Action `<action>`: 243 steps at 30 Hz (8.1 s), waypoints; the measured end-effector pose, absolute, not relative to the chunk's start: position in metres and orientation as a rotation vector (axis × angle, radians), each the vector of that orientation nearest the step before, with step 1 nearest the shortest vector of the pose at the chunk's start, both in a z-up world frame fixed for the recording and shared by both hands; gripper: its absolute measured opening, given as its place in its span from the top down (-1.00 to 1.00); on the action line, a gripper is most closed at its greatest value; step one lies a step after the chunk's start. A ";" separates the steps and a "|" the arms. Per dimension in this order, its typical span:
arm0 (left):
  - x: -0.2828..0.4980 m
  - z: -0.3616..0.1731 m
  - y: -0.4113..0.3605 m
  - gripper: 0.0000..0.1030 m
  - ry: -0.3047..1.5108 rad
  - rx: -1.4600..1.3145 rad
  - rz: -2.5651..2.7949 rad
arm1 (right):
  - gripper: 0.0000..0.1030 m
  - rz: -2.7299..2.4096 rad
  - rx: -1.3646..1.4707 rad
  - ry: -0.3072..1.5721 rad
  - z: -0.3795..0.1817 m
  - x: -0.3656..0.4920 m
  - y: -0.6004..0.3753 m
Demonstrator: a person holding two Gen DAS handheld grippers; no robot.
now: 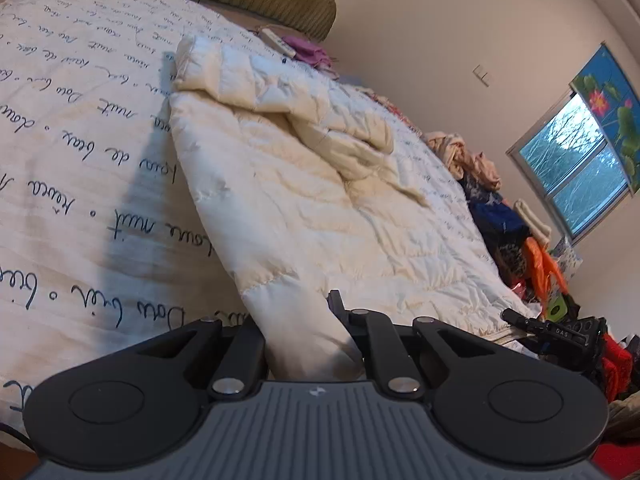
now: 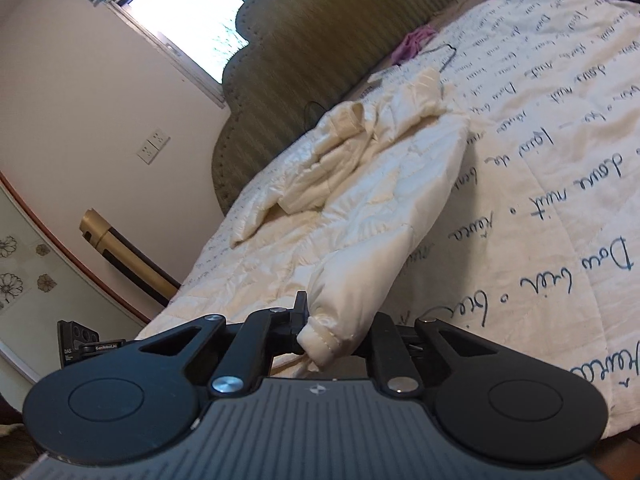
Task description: Fold small clothes
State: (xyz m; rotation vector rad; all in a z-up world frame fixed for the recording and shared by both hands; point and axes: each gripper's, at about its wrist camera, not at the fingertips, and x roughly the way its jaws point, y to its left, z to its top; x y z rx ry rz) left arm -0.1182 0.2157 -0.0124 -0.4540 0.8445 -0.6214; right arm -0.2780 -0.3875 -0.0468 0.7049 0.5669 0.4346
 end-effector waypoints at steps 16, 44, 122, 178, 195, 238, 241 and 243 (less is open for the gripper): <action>-0.056 0.065 0.204 0.81 0.592 -0.455 -0.596 | 0.72 0.456 0.594 0.312 0.034 -0.197 -0.395; 0.219 0.023 0.139 0.76 0.740 -0.423 -0.187 | 0.44 0.159 0.464 0.332 0.007 0.108 -0.376; 0.274 -0.069 0.079 -1.00 0.660 -0.095 0.147 | -0.98 0.105 0.054 0.573 -0.080 0.183 -0.239; 0.275 -0.073 0.082 -1.00 0.652 -0.106 0.140 | -1.00 -0.124 -0.023 0.626 -0.082 0.193 -0.314; 0.277 -0.075 0.081 -1.00 0.662 -0.095 0.147 | -1.00 -0.113 0.033 0.663 -0.092 0.200 -0.323; 0.253 -0.029 0.225 -1.00 0.830 -0.384 -0.304 | -1.00 0.271 -0.444 0.334 -0.014 0.019 -0.150; 0.257 -0.038 0.217 -1.00 0.852 -0.383 -0.381 | -1.00 0.387 -0.551 0.336 -0.024 -0.009 -0.103; 0.263 -0.045 0.211 -1.00 0.884 -0.400 -0.436 | -0.99 0.441 -0.594 0.348 -0.031 -0.020 -0.081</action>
